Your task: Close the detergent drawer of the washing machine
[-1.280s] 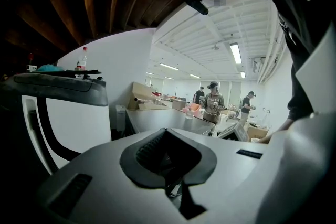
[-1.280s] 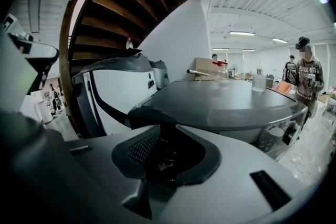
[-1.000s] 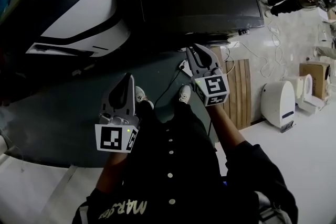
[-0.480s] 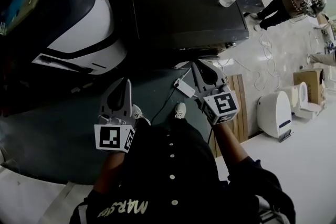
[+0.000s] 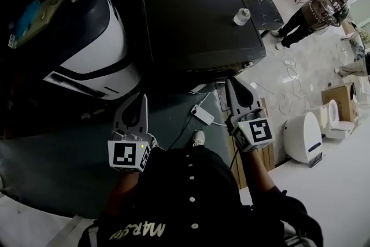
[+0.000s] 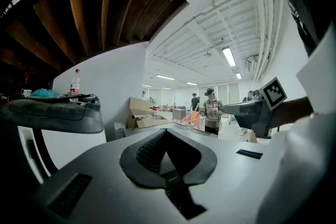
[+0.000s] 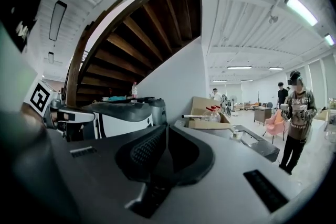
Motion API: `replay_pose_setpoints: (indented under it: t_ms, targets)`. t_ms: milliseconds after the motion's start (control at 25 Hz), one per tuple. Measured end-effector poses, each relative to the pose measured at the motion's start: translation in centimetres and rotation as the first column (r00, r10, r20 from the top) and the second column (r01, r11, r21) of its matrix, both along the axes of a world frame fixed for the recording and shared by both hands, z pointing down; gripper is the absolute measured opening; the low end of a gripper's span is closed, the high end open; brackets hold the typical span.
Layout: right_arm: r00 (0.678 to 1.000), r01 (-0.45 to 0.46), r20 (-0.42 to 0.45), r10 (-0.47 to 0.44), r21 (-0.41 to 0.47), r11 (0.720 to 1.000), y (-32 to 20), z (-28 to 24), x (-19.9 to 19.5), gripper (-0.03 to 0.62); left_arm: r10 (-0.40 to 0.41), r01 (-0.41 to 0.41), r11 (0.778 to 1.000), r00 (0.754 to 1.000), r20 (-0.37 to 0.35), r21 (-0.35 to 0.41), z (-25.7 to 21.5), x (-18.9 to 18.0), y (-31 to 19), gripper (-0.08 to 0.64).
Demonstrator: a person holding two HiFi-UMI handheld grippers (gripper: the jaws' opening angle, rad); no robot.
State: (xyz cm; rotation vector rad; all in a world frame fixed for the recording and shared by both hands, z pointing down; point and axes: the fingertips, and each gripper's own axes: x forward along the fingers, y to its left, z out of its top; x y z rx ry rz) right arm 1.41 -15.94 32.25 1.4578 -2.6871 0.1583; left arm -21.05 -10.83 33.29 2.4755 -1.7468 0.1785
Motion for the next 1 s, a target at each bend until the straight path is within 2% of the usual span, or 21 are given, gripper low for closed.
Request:
replay_pose_setpoints:
  t_ms: [80,200,320,480,760,1000]
  targets:
    - [1.000,-0.010,0.021,0.010,0.022,1.000,0.0,-1.1,0.6,0.041,0.009,-0.009,1.000,1.000,0.002,0.014,-0.7,0.4,-0.1,0.002]
    - [1.000,-0.029,-0.003,0.029,0.047,0.998,0.0,-1.9,1.4,0.041,0.005,-0.005,0.999,1.000,0.001,0.033,-1.4,0.3,-0.5,0.002]
    - [0.999,-0.043,0.023,0.042,0.080,0.996,-0.1,-3.5,0.9,0.040,-0.017,0.016,0.999,1.000,0.007,0.036,-1.4,-0.3,-0.9,0.002]
    - [0.999,-0.035,-0.005,0.035,0.087,0.996,0.0,-3.1,1.6,0.040,-0.029,0.029,0.998,1.000,0.009,0.054,-1.9,-0.9,-1.3,0.002]
    - [0.997,-0.024,0.079,0.015,0.116,0.993,-0.1,-4.8,1.2,0.040,-0.027,0.026,0.997,1.000,0.013,0.076,-3.1,-1.3,-1.8,0.002]
    - [0.998,-0.013,0.062,0.007,0.105,0.994,-0.2,-4.1,1.0,0.038,-0.020,0.019,0.996,1.000,0.015,0.083,-3.2,-1.2,-2.2,0.002]
